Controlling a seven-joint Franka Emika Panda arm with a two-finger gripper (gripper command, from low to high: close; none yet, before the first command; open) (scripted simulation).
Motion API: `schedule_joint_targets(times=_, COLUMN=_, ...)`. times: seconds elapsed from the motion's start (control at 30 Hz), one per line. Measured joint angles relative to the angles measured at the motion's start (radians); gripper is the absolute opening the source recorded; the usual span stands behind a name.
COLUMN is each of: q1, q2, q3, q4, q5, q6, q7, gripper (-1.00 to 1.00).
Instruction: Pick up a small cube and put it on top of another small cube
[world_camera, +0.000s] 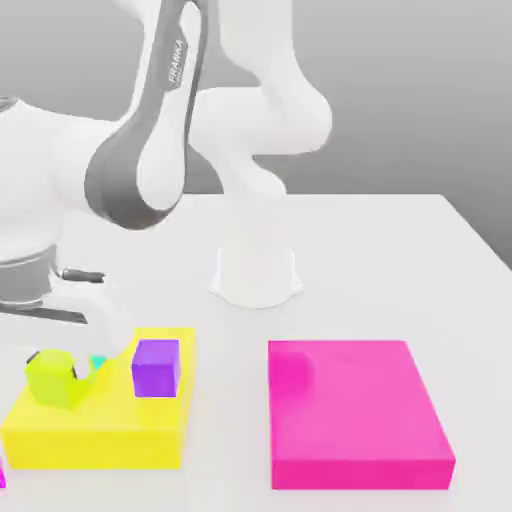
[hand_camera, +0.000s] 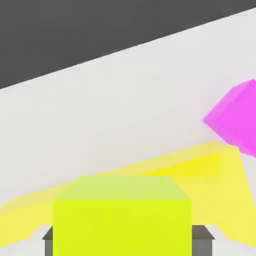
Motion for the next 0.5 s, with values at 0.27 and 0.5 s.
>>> schedule_joint_targets(times=0.27, q1=-0.167, q2=-0.299, q3=0.054, q4=-0.191, q5=-0.257, q6=-0.057, q7=0.375, gripper=-1.0)
schedule_joint_targets(times=0.5, q1=-0.164, q2=-0.158, q3=0.035, q4=-0.252, q5=-0.219, q6=0.143, q7=0.367, gripper=1.0)
